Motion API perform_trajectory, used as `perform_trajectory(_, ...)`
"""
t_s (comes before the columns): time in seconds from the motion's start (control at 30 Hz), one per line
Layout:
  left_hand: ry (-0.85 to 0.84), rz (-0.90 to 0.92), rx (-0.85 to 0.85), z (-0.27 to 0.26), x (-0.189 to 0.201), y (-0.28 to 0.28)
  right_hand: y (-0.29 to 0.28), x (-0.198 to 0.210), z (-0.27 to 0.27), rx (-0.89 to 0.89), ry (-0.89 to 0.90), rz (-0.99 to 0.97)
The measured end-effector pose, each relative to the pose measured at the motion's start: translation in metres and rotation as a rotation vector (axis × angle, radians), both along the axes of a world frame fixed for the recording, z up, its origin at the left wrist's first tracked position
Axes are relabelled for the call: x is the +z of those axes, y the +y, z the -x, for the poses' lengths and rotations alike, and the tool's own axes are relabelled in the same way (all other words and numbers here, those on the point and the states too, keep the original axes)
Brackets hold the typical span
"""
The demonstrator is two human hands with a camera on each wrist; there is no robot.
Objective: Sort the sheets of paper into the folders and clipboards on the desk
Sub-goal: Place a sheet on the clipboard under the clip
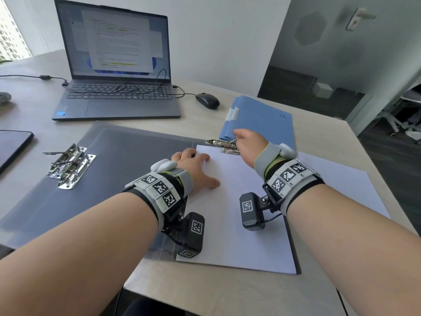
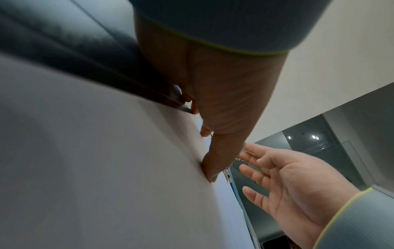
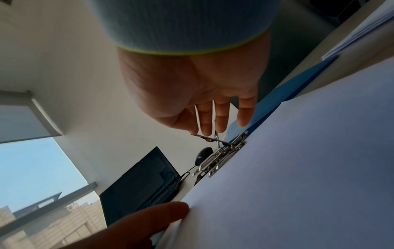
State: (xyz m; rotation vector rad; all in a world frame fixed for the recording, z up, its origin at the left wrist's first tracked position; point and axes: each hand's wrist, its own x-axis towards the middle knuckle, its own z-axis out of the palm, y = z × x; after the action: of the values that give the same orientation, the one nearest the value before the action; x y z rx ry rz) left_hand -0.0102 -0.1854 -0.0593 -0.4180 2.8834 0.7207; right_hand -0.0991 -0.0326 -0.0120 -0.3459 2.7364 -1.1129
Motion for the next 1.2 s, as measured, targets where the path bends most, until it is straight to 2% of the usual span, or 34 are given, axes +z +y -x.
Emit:
perform_trajectory(0.23, 0.008, -0.003, 0.004, 0.0, -0.001, 0.0, -0.003, 0.0, 0.005, 0.12, 0.12, -0.294)
perform_trajectory(0.47, 0.009, -0.006, 0.004, -0.001, 0.0, 0.001, -0.007, -0.003, 0.007, 0.198, 0.102, -0.445)
perform_trajectory(0.77, 0.011, -0.003, 0.006, -0.002, 0.001, 0.002, -0.024, 0.0, 0.009, 0.263, 0.145, -0.737)
perform_trajectory(1.0, 0.007, -0.006, 0.004, -0.001, 0.001, 0.002, -0.027, -0.002, 0.012, 0.291, 0.078, -0.762)
perform_trajectory(1.2, 0.011, -0.007, -0.001, -0.001, 0.0, 0.002, -0.02, -0.004, 0.011, 0.285, 0.145, -0.722)
